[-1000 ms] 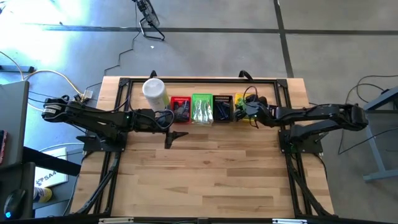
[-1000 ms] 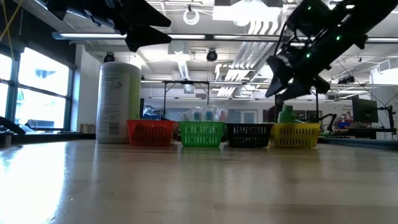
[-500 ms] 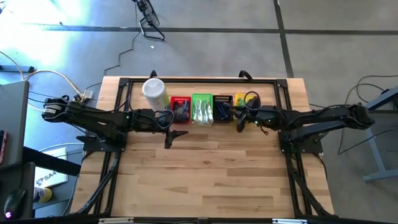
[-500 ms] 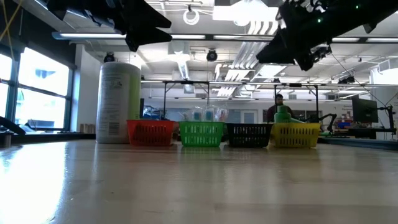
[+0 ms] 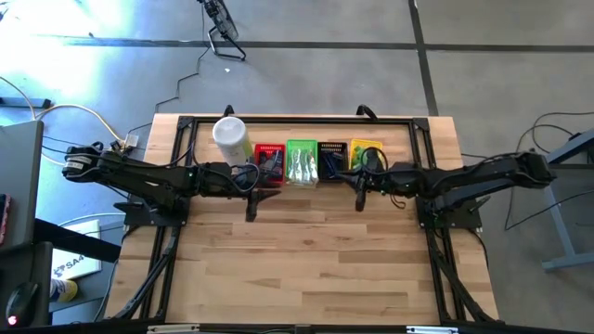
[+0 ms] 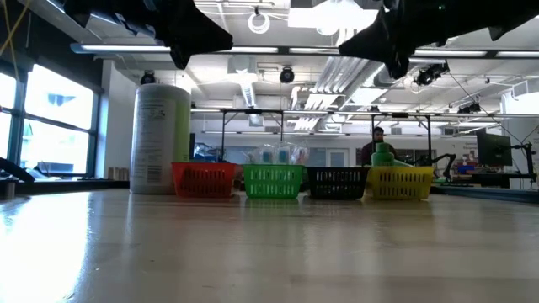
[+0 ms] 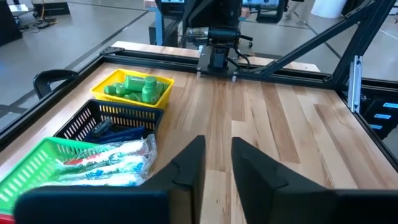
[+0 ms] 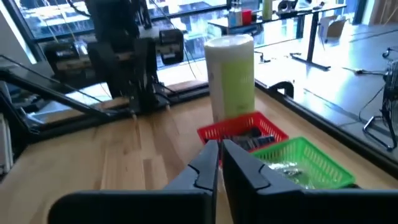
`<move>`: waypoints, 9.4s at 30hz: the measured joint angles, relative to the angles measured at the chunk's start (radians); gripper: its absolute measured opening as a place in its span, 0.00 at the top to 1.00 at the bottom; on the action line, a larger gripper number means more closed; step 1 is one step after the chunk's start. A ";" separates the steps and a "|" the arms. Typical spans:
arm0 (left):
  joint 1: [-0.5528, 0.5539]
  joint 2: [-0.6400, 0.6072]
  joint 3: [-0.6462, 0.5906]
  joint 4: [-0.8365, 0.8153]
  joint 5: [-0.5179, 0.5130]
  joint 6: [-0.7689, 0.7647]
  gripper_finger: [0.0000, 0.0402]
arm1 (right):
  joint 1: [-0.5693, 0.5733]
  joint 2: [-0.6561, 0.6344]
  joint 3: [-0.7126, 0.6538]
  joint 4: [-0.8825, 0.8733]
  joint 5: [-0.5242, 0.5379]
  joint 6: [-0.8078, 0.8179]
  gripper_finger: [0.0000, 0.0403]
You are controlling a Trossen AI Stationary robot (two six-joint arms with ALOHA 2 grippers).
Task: Pick & Place Travel size toiletries
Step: Return to Home Position
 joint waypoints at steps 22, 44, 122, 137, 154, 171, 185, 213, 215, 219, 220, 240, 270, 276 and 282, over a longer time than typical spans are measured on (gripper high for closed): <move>0.000 0.000 0.000 0.000 0.003 0.123 0.99 | 0.011 0.002 0.000 -0.027 -0.235 -0.209 0.98; 0.000 0.000 0.000 -0.142 0.004 0.117 0.99 | 0.010 0.002 0.000 -0.035 -0.235 -0.147 0.98; -0.099 -0.423 -0.287 -0.172 -0.070 0.207 0.99 | 0.010 -0.315 0.000 -0.365 -0.239 -0.052 0.98; -0.099 -0.597 -0.360 -0.233 -0.072 0.275 0.99 | 0.010 -0.414 0.000 -0.386 -0.341 -0.048 0.98; -0.099 -0.892 -0.493 -0.279 -0.068 0.275 0.99 | 0.010 -0.420 0.000 -0.395 -0.337 -0.048 0.98; -0.099 -1.084 -0.494 -0.425 -0.068 0.244 0.99 | 0.010 -0.420 0.000 -0.393 -0.336 -0.048 0.98; -0.099 -1.083 -0.577 -0.300 -0.068 0.233 0.99 | 0.010 -0.420 0.000 -0.391 -0.336 -0.048 0.98; -0.099 -1.047 -0.621 -0.226 -0.057 0.225 0.99 | 0.009 -0.674 -0.001 -0.520 -0.277 -0.006 0.98; -0.099 -1.047 -0.621 -0.226 -0.058 0.225 0.99 | 0.009 -0.707 -0.001 -0.528 -0.281 -0.021 0.98; -0.099 -1.047 -0.621 -0.227 -0.058 0.225 0.99 | 0.009 -0.751 -0.001 -0.558 -0.283 -0.027 0.98; -0.099 -1.047 -0.621 -0.227 -0.058 0.224 0.99 | 0.009 -0.761 -0.001 -0.570 -0.283 -0.027 0.98; -0.099 -1.047 -0.622 -0.229 -0.060 0.223 0.99 | 0.009 -0.923 -0.001 -0.667 -0.281 -0.046 0.98; -0.099 -1.047 -0.623 -0.229 -0.060 0.224 0.99 | 0.010 -1.014 -0.129 -0.617 -0.261 -0.038 0.98; -0.099 -1.046 -0.623 -0.229 -0.060 0.224 0.99 | 0.010 -1.014 -0.260 -0.486 -0.265 -0.042 0.98; -0.099 -1.046 -0.623 -0.229 -0.060 0.224 0.99 | 0.010 -1.013 -0.330 -0.426 -0.280 -0.044 0.98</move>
